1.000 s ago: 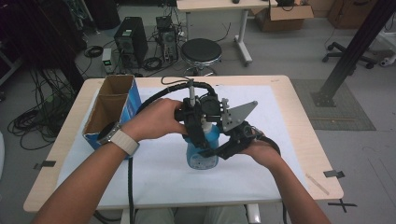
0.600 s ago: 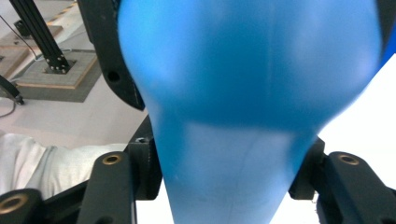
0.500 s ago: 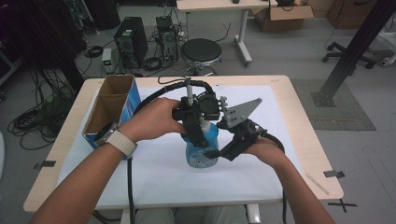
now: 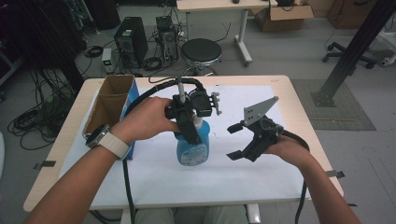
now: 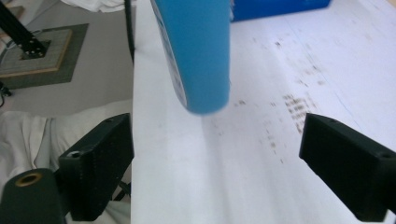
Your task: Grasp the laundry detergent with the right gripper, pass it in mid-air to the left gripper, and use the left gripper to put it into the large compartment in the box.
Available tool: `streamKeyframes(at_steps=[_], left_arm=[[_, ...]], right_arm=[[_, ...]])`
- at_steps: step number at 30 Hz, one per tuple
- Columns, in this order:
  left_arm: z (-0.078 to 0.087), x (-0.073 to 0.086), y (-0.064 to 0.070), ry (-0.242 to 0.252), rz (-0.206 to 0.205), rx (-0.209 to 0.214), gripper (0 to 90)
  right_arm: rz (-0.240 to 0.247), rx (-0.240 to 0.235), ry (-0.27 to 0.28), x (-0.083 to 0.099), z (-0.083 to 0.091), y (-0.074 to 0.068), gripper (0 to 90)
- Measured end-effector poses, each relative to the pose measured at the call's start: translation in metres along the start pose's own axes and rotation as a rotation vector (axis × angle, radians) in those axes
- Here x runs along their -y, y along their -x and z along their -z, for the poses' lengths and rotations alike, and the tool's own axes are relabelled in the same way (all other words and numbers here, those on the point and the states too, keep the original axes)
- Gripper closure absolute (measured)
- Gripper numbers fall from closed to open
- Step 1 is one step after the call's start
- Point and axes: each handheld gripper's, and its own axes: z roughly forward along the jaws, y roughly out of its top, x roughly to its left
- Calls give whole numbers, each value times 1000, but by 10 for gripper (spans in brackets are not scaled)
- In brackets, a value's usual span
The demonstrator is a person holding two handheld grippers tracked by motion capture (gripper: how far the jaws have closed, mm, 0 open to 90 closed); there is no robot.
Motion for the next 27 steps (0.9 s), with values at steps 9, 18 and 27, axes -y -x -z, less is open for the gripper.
streamKeyframes(at_steps=[9, 18, 27], left_arm=[[4, 6, -6, -16, 95, -44, 380], [5, 8, -12, -30, 174, -75, 381], [10, 13, -22, -49, 291, -109, 381]], right_arm=[[-43, 89, -157, 10, 30, -3, 72], [-40, 142, -347, 15, 42, -7, 69], [-62, 171, -451, 21, 58, -9, 67]])
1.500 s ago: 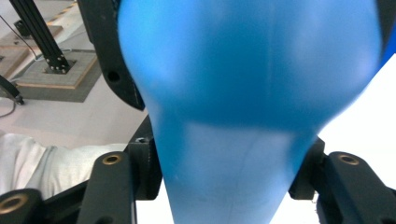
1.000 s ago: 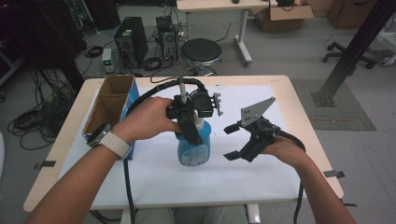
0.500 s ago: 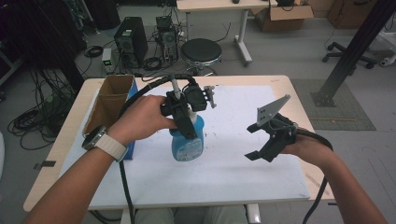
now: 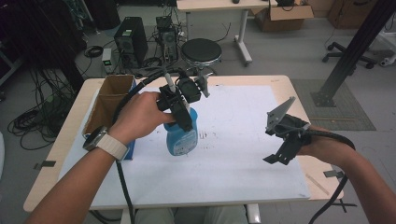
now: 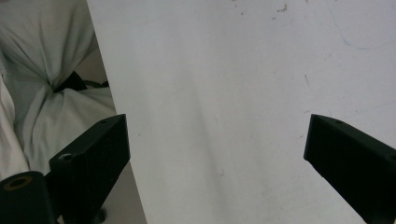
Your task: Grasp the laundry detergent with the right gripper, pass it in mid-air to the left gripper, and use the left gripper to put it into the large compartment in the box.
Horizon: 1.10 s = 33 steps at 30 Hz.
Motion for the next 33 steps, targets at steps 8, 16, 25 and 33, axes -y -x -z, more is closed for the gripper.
streamKeyframes(at_steps=[8, 16, 25, 33], left_arm=[[6, 4, -11, -3, 119, -32, 381], [13, 9, -21, -24, 223, -58, 381], [25, 22, -39, -2, 381, -74, 381], [38, 29, -50, -1, 458, -101, 381]], right_arm=[[-3, 11, -59, 4, 3, 0, 64], [1, 20, -109, 6, 6, 2, 64], [4, 31, -132, 7, 12, 4, 66], [5, 38, -145, 5, 18, 7, 66]])
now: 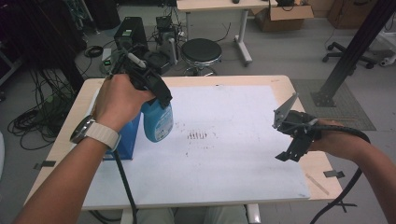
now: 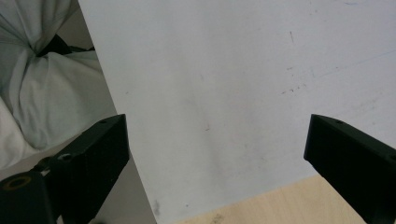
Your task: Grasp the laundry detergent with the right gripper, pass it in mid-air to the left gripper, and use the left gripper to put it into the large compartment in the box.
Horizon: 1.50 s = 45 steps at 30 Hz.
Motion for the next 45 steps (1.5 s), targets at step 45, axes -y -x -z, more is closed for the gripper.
streamKeyframes(at_steps=[45], left_arm=[[54, 33, -111, 51, 475, -117, 382]], right_arm=[[-2, 11, -27, 6, 3, 17, 70]])
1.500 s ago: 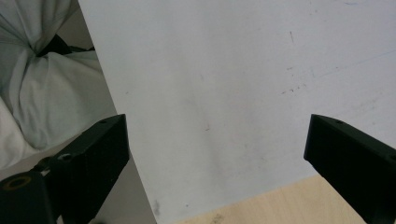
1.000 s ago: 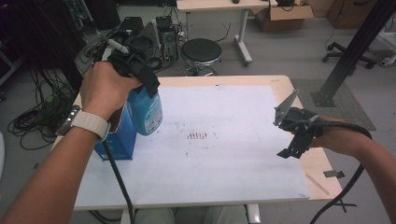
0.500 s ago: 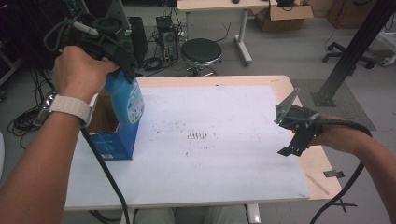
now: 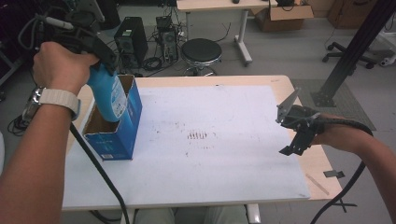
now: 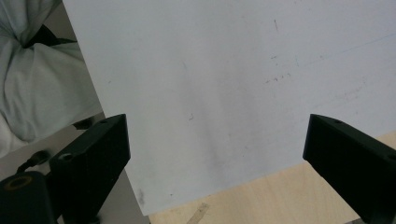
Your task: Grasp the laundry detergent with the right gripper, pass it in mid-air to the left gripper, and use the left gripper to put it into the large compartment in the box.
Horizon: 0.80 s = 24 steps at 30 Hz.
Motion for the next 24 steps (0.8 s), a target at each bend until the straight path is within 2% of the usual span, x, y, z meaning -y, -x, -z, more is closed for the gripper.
streamKeyframes(at_steps=[7, 13, 18, 24], left_arm=[[-4, 0, -11, 21, 35, -28, 382], [-12, 0, -17, 24, 45, -41, 382], [-25, 1, -25, 30, 69, -50, 382], [-47, 5, -29, 27, 73, -56, 382]], right_arm=[[-11, 2, -3, 3, -1, 2, 69], [-14, 1, -4, 5, -1, 3, 70], [-21, 0, -10, 7, -4, 5, 69], [-31, -4, -18, 7, -5, 5, 70]])
